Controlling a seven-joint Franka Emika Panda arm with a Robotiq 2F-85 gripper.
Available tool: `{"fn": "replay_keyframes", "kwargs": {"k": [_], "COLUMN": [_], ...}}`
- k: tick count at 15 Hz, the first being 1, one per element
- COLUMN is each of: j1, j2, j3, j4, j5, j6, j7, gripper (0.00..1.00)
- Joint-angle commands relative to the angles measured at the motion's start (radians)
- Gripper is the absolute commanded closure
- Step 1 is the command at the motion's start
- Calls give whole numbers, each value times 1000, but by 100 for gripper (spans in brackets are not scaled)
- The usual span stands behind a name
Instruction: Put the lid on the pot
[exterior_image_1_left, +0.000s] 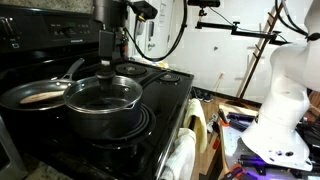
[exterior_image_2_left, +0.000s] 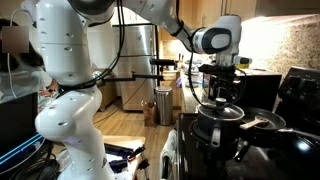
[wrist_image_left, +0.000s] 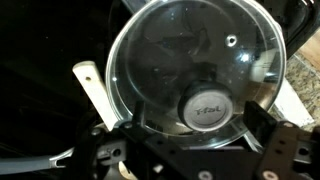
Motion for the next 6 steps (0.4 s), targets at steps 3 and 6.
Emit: {"fn": "replay_keyframes", "kwargs": {"k": [3,6], "j1": [-4,-4], "j2": [-26,-31], "j3": [2,2], "j4": [22,25], "j5": [-7,-7], "j6": [-36,-42], "j7": [5,5], "gripper": [0,0]}}
